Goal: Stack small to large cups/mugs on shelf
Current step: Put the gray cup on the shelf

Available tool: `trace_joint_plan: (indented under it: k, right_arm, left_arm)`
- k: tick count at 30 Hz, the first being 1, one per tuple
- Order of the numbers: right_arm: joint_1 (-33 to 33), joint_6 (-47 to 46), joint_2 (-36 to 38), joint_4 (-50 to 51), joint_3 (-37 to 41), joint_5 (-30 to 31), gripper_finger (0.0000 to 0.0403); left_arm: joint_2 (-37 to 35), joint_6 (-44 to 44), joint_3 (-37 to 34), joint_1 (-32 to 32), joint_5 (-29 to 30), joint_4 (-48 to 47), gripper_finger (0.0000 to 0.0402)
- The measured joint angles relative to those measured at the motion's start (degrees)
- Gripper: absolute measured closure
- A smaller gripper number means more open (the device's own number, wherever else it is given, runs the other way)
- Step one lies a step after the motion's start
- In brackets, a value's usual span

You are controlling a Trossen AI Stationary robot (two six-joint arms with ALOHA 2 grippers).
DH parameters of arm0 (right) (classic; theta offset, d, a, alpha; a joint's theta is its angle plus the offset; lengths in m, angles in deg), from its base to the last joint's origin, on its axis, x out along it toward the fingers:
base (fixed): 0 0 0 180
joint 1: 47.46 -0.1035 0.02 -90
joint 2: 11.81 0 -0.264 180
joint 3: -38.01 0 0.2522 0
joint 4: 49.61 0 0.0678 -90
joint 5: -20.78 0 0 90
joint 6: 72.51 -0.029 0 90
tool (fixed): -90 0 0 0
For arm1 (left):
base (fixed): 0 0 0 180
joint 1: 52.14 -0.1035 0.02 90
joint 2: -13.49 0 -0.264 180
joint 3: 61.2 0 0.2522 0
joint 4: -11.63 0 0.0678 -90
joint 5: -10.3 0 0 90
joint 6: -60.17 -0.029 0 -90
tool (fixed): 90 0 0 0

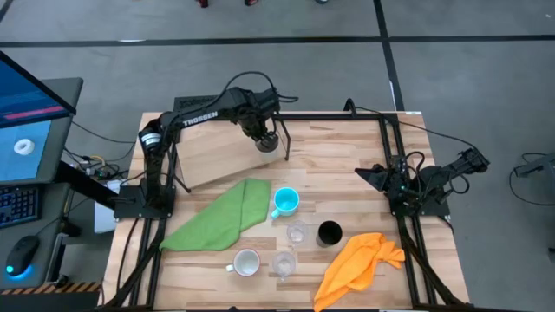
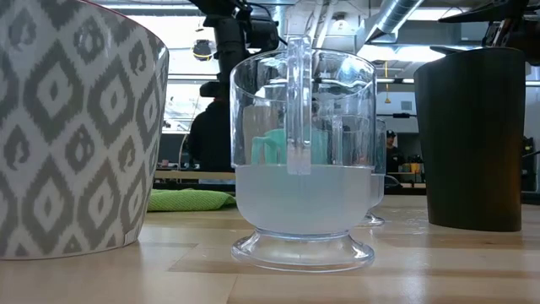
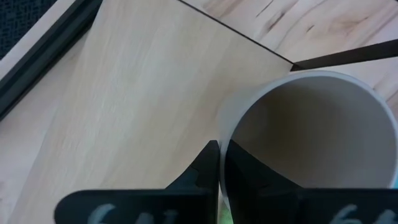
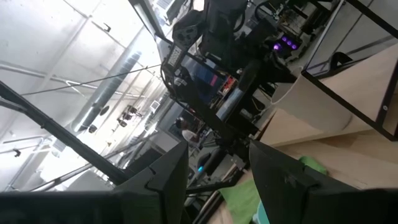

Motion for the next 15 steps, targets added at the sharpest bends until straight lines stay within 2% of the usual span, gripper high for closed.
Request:
trace_joint_plan:
  k: [6,15]
  right_arm:
    - [0.0,0.0,0.0,0.0,0.0,0.0,0.0209]
    - [0.0,0.0,0.0,0.0,0.0,0.0,0.0209]
  left_arm:
    - [0.1,0.0,0.3,0.0,2.1,0.7,0.0399]
    - [0.2,-0.3,0.3,0.0,3.5,0.2,0.0375]
